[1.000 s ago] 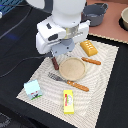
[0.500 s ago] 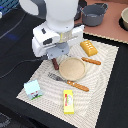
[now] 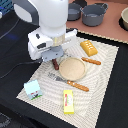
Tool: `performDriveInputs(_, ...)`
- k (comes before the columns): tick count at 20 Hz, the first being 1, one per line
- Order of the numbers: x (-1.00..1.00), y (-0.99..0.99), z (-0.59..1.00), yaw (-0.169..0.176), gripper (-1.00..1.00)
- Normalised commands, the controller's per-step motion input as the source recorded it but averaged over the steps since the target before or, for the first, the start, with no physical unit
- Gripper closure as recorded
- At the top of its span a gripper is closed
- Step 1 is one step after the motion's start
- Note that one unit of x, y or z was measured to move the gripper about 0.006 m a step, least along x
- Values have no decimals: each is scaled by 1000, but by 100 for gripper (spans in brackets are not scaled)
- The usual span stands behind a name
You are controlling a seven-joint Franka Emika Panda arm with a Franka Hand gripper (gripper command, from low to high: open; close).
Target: Interact with the objects in diverse but meaningful ways.
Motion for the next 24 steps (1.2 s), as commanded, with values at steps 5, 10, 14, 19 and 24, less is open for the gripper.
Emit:
performDriveInputs(5,-254,0,-400,0,100)
performDriveInputs(10,-193,0,-324,0,100)
performDriveInputs(14,-326,71,74,13,100)
performDriveInputs(19,-445,289,463,36,100)
performDriveInputs(24,-485,377,264,44,100)
